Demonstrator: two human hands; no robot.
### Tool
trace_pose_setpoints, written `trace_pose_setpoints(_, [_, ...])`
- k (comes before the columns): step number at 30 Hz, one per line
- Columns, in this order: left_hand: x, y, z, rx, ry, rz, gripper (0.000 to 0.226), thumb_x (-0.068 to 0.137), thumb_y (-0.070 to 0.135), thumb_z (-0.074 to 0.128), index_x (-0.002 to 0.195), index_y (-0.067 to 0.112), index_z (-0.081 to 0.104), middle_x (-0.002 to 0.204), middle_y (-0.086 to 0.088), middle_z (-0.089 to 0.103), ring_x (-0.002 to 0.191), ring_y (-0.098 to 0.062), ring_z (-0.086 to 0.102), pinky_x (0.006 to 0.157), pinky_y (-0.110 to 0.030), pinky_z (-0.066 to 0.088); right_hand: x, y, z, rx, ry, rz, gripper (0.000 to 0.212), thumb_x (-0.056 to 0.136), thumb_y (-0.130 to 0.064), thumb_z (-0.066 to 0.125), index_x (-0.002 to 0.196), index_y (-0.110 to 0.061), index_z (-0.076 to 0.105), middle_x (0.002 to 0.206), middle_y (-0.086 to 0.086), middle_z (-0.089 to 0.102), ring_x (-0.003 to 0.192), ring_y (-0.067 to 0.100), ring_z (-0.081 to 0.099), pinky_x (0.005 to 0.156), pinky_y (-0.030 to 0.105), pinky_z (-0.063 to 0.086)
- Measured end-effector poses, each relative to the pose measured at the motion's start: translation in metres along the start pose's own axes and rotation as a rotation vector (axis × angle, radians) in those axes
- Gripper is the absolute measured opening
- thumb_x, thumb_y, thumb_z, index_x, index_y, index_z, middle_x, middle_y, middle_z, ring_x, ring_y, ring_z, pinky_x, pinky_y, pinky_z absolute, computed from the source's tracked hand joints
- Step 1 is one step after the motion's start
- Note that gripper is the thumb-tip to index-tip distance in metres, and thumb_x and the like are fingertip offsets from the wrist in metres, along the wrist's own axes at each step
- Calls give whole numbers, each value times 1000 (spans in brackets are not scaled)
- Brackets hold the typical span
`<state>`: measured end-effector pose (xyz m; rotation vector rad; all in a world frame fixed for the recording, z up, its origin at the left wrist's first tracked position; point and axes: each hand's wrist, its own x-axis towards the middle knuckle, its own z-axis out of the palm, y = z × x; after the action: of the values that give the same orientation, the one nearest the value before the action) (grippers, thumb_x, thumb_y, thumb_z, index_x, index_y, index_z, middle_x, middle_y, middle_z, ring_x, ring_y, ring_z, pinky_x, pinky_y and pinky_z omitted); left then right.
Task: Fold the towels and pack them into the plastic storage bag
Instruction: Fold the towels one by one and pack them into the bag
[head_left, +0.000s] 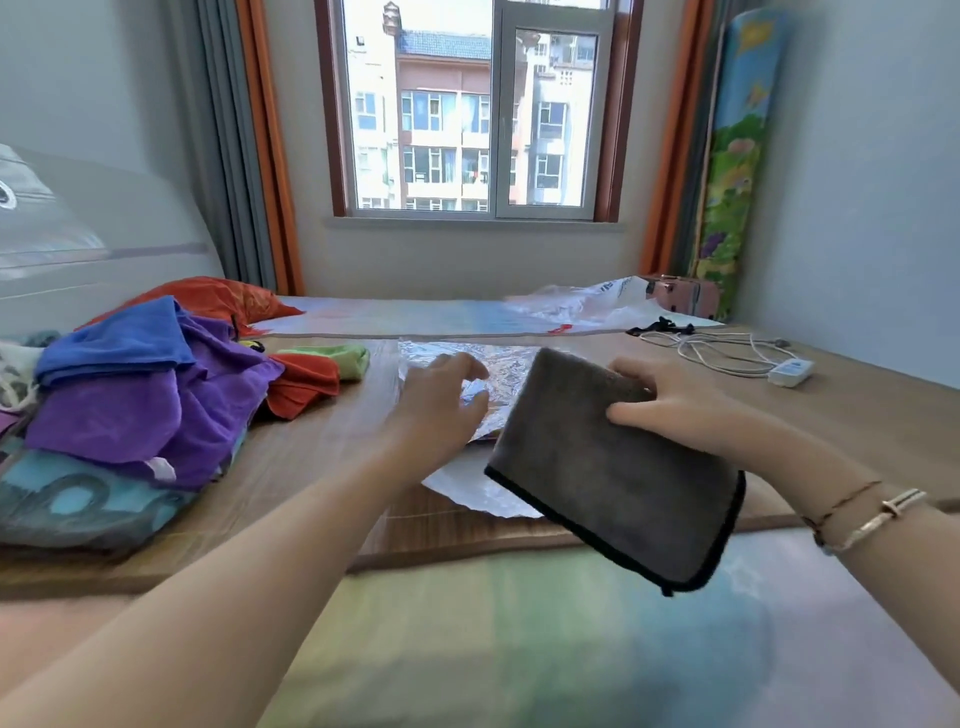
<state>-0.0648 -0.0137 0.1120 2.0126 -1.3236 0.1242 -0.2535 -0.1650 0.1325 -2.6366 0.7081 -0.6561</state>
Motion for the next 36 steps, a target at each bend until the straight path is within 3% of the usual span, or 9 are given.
trace_pose_setpoints(4, [12, -30, 21, 536, -129, 78, 64, 86, 39, 63, 142, 29, 35, 149, 6, 38, 134, -23, 37, 106, -37, 35, -1, 2, 18, -45, -111, -109, 9, 73, -26, 59, 80, -31, 59, 73, -10, 60, 69, 3, 53, 63, 25, 39])
trace_pose_setpoints(9, [21, -58, 40, 304, 7, -33, 25, 97, 30, 48, 116, 22, 63, 113, -4, 66, 100, -25, 61, 85, -41, 51, 8, 11, 66, -336, -46, -317, 27, 85, -21, 48, 111, -29, 52, 103, -7, 63, 94, 16, 60, 74, 38, 49])
trace_pose_setpoints(13, [20, -67, 41, 68, 139, -33, 30, 98, 37, 46, 100, 20, 71, 95, -2, 72, 92, -23, 65, 79, -41, 51, 26, 19, 105, -584, 92, -526, 35, 81, -11, 57, 116, -17, 58, 101, 1, 66, 89, 25, 64, 68, 38, 54])
trace_pose_setpoints(21, [11, -84, 38, -6, 138, 26, 26, 97, 42, 44, 104, 39, 69, 88, 9, 72, 85, -16, 66, 73, -38, 53, 107, 4, 170, -670, 125, -130, 31, 89, -13, 53, 119, -12, 60, 118, 14, 63, 106, 34, 61, 90, 41, 48])
trace_pose_setpoints(25, [5, -100, 33, -65, 110, 64, 27, 97, 48, 40, 106, 41, 65, 87, 10, 72, 85, -9, 66, 73, -40, 55, 143, 0, 191, -747, 187, -33, 34, 59, -12, 86, 88, -2, 73, 87, 22, 70, 82, 36, 68, 75, 41, 57])
trace_pose_setpoints(28, [9, -109, 29, -100, 96, 62, 32, 94, 54, 37, 108, 44, 64, 89, 14, 72, 87, -6, 66, 75, -40, 56, 163, -7, 204, -614, 23, -56, 34, 100, -22, 45, 131, -7, 51, 133, 15, 53, 127, 32, 48, 109, 40, 36])
trace_pose_setpoints(31, [8, -112, 28, -80, 71, 74, 27, 94, 53, 40, 115, 55, 57, 97, 23, 70, 93, 0, 65, 78, -37, 56, 164, -19, 212, -616, -154, -64, 37, 105, -23, 28, 137, -8, 40, 141, 11, 43, 133, 23, 40, 114, 34, 27])
trace_pose_setpoints(34, [8, -115, 30, -45, 85, 70, 25, 95, 50, 41, 115, 57, 54, 98, 24, 70, 94, 0, 64, 77, -36, 55, 156, -22, 214, -614, 33, -46, 32, 91, -49, 56, 108, -25, 68, 104, -1, 69, 98, 12, 66, 85, 21, 51])
trace_pose_setpoints(36, [8, -118, 31, -57, 90, 60, 21, 96, 42, 46, 110, 50, 60, 97, 23, 70, 94, 1, 63, 77, -36, 55, 144, -19, 228, -714, 80, -124, 29, 76, -43, 77, 82, -14, 72, 75, 6, 68, 68, 23, 67, 61, 29, 53])
